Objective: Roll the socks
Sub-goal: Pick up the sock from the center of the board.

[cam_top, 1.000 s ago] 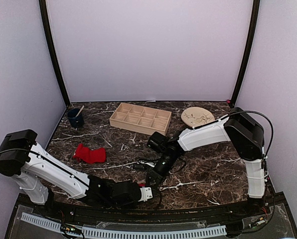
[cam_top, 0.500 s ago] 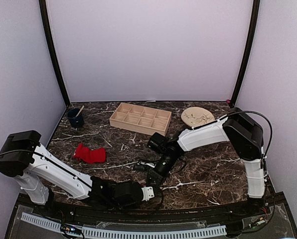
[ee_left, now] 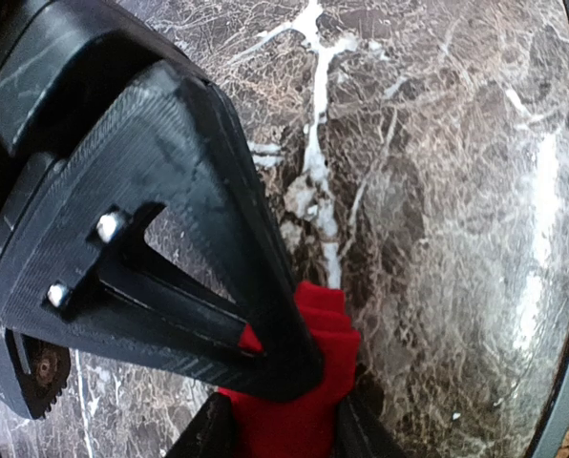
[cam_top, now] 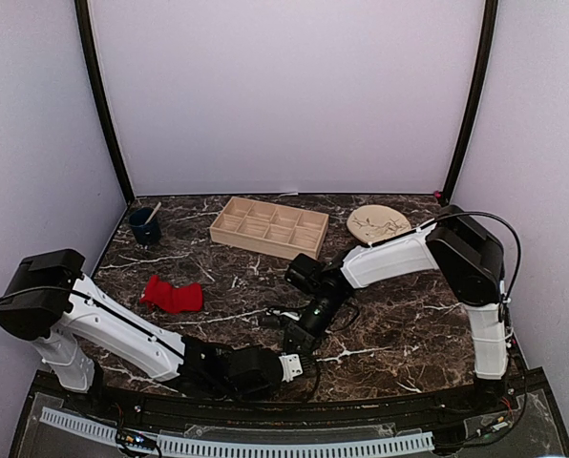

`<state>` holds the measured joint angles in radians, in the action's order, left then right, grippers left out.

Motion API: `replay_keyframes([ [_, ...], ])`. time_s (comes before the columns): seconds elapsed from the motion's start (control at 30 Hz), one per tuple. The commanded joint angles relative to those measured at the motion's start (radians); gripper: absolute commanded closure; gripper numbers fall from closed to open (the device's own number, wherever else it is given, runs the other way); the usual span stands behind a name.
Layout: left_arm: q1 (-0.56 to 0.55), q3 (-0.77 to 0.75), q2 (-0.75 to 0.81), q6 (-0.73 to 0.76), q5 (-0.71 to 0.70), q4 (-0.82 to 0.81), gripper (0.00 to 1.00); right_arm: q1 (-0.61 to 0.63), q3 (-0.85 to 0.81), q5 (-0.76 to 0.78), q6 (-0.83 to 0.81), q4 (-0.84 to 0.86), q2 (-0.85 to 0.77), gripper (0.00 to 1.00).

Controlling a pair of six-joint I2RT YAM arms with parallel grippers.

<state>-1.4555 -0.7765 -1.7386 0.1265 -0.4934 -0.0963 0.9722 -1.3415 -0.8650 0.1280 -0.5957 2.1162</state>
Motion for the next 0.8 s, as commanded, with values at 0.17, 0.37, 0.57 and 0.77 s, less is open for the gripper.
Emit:
replay_keyframes([
  [0.17,0.022,-0.002,-0.1,-0.099,0.199,0.19,0.7,-0.007,0.031,-0.002,0.005,0.023,0.019,0.81],
  [0.37,0.051,-0.046,-0.13,-0.112,0.26,0.243,0.72,-0.015,0.048,0.001,0.017,0.045,0.011,0.75],
  [0.57,0.098,-0.083,-0.146,-0.116,0.351,0.299,0.73,-0.031,0.071,0.019,0.045,0.077,-0.005,0.68],
  [0.77,0.135,-0.105,-0.145,-0.125,0.436,0.339,0.74,-0.057,0.122,0.048,0.092,0.137,-0.034,0.62],
])
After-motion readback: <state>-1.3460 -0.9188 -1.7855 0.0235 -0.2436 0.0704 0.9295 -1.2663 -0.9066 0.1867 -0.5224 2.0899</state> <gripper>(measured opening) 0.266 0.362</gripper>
